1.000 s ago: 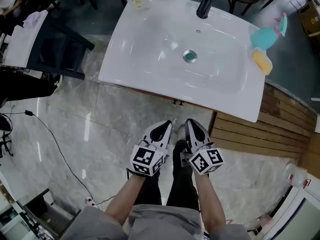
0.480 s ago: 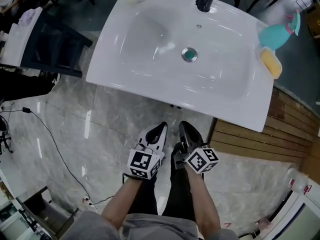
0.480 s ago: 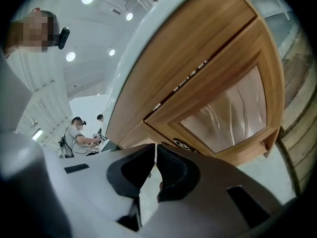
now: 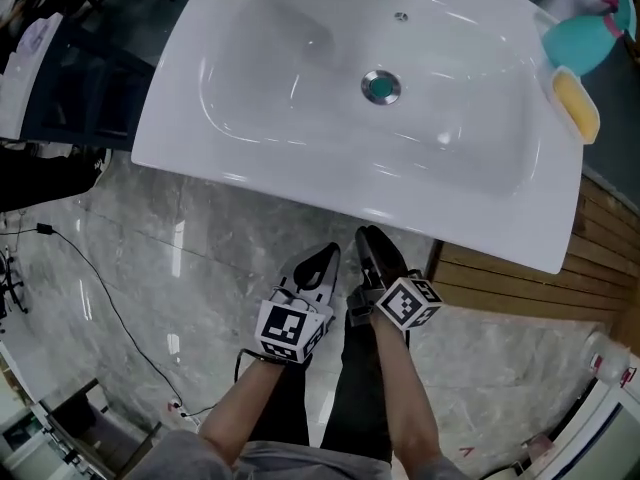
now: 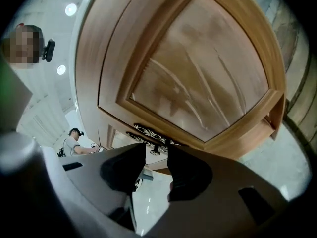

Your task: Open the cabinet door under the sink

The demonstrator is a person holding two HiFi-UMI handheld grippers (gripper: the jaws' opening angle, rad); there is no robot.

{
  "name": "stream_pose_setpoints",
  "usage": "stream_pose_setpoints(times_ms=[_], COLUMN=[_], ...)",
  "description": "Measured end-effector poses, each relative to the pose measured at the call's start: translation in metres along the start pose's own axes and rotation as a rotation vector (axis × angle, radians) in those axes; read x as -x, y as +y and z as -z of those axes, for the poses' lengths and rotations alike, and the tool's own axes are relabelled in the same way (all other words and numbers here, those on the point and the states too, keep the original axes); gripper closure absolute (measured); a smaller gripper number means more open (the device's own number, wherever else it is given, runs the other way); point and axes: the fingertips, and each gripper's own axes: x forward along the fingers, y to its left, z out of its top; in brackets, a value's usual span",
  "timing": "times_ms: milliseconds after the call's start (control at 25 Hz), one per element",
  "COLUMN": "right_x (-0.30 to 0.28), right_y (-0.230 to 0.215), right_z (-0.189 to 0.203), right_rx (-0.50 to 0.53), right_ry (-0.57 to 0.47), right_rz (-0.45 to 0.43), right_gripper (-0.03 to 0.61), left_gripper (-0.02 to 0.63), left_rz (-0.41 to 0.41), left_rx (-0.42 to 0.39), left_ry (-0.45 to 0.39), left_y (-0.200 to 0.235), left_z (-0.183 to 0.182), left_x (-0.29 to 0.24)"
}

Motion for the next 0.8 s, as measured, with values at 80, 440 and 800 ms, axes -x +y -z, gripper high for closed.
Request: stream_pose_setpoints(times_ms=[80, 440, 800], right_x=[-0.009, -0.037, -0.039], right_y=[-0.005, -0.021, -0.022], right_z=[0.004, 0.002, 0.003], right_rx=[-0.023, -0.056, -0.066], right_ry=[-0.005, -0.01, -0.033], right_rz=[-0.01, -0.011, 0.027], right_gripper=[0.443, 0.434, 0.492], left_gripper=[0.606, 0.606, 0.606], left_rz=[0.007, 0.016, 0.023], left_rx=[-0.006, -0.021, -0.003], left_ry=[-0.001, 0.01, 0.018], left_y=[0.002, 0.015, 0.019], left_z=[0.005, 0.017, 0.015], left_x=[-0.004, -0.014, -0.018])
